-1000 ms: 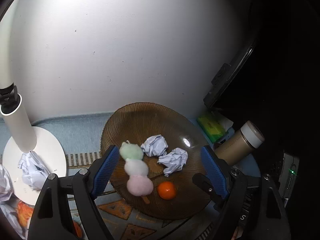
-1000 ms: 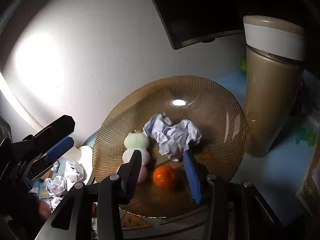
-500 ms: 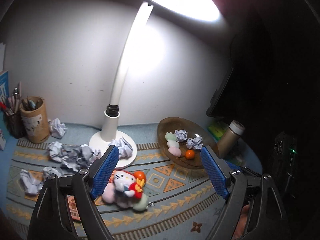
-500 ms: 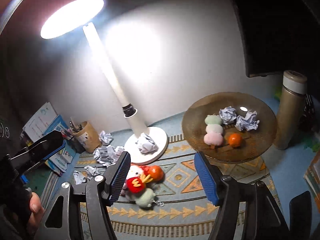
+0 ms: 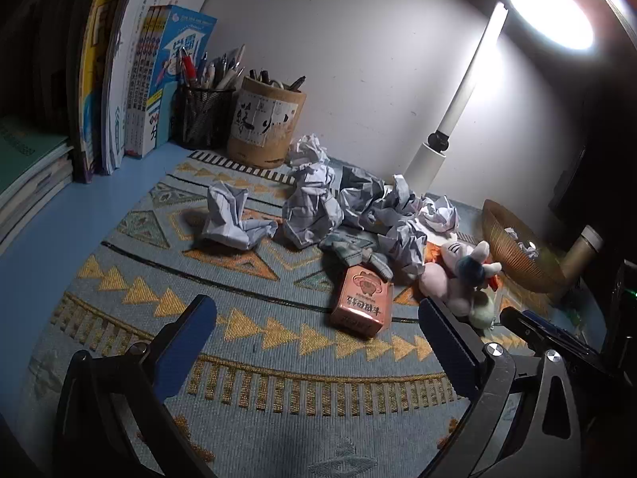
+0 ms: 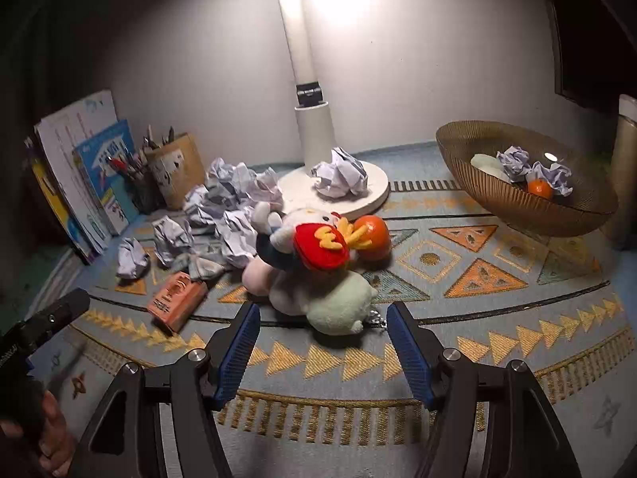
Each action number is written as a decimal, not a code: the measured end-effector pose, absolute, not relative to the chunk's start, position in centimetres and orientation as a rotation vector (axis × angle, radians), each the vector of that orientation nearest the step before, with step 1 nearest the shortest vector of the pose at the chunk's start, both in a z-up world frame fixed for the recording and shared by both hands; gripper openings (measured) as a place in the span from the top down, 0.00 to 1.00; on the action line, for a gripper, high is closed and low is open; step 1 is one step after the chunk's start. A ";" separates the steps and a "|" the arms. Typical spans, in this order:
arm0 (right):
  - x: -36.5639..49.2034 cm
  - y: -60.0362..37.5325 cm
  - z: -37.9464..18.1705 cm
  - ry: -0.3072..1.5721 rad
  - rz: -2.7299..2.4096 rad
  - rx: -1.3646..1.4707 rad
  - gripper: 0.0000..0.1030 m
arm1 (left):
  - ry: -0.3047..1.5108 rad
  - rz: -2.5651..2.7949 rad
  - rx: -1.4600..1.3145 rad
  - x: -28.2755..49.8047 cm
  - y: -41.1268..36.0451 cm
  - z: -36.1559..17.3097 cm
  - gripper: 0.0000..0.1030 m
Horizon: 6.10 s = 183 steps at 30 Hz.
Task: Organize objects
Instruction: 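Move both tools back toward the orange snack box and paper, then grasp the orange snack box with the right gripper while the left gripper grasps a paper ball, then carry box and paper ball to the amber bowl and release both, then move both tools back toward the paper balls and plush dango, then grasp a paper ball with the left gripper while the right gripper grasps a second plush dango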
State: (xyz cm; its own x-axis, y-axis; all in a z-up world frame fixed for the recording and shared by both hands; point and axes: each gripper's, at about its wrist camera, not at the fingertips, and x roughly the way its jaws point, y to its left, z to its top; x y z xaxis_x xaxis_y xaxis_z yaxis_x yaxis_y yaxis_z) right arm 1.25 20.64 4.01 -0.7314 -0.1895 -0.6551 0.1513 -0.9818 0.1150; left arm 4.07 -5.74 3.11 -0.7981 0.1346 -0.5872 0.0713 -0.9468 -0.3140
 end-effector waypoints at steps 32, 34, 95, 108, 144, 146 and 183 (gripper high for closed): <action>-3.7 3.8 1.3 0.048 -2.547 1.359 0.26 | -0.075 2.718 -1.362 -8.1 -11.3 1.6 0.07; -4.1 3.0 1.2 0.086 -2.581 1.363 0.26 | -0.037 2.716 -1.379 -8.1 -11.0 1.2 0.22; -2.1 39.0 13.0 -0.453 -3.045 1.093 0.61 | -0.126 2.470 -0.880 -7.9 17.8 15.3 0.54; -8.9 44.1 9.9 -0.666 -2.982 1.245 0.52 | -0.227 2.369 -0.992 -16.3 26.5 10.6 0.21; 0.5 23.1 3.8 -0.180 -2.770 1.120 0.21 | -0.458 2.824 -1.076 1.4 -2.5 2.6 0.04; 0.2 23.2 3.5 -0.190 -2.750 1.143 0.21 | -0.459 2.807 -1.096 1.2 -2.5 2.4 0.04; -3.9 19.3 3.0 -0.065 -2.322 1.389 0.57 | -0.395 2.670 -1.237 -9.3 -7.1 3.1 0.54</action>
